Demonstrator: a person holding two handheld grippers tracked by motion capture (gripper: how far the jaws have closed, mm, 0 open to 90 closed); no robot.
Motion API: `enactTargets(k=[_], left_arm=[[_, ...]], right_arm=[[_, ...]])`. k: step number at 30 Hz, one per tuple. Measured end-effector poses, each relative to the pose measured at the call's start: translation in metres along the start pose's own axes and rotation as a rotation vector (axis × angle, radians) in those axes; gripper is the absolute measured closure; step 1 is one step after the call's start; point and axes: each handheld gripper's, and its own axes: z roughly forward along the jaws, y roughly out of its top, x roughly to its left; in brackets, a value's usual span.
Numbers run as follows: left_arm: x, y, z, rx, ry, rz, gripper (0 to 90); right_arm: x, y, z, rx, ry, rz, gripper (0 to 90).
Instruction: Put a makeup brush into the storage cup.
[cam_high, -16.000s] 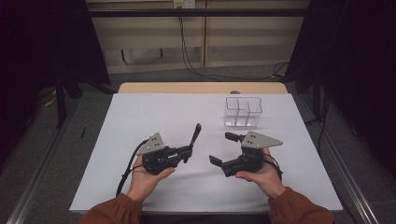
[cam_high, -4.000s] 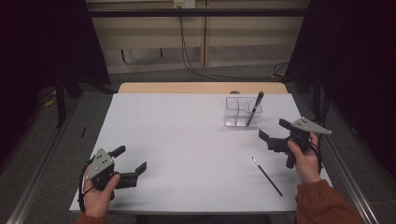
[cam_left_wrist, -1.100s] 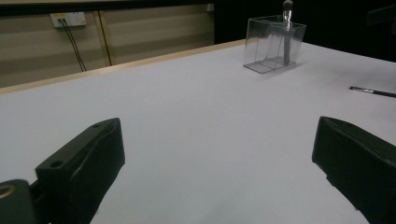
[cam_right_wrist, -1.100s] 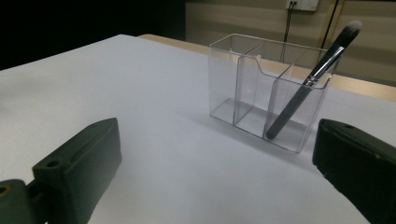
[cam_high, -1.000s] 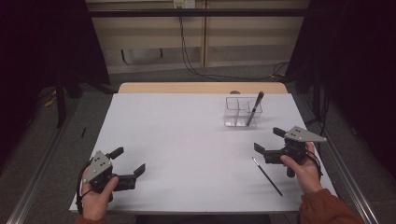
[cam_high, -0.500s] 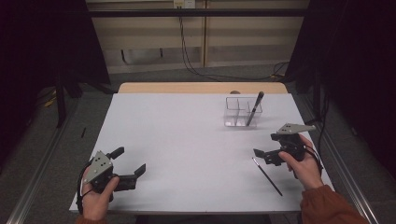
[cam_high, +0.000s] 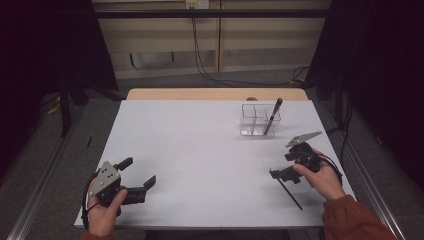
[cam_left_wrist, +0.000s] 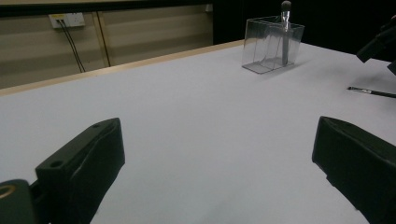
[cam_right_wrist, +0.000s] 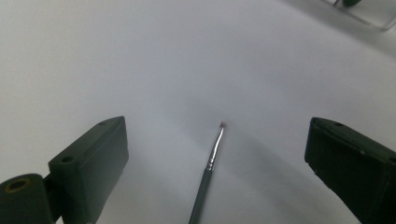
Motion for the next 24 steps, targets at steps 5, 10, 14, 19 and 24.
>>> enactTargets(k=[5, 10, 14, 19, 24], left_arm=[[0.000, 0.000, 0.000, -0.001, 0.001, -0.002, 2.5], [0.000, 0.000, 0.000, 0.001, 0.001, -0.001, 2.5], [0.000, 0.000, 0.000, 0.001, -0.004, -0.003, 2.5], [0.000, 0.000, 0.000, 0.001, -0.003, -0.005, 2.5], [0.000, 0.000, 0.001, 0.002, -0.003, -0.005, 2.5]], right_arm=[[0.000, 0.004, 0.000, 0.051, 0.000, -0.005, 6.3], [0.001, 0.008, 0.000, 0.124, -0.001, -0.008, 5.5], [0.003, 0.011, 0.002, 0.194, -0.010, -0.027, 4.7], [0.003, 0.013, 0.008, 0.251, -0.020, -0.026, 5.5], [0.006, 0.016, 0.012, 0.297, -0.016, -0.059, 7.8]])
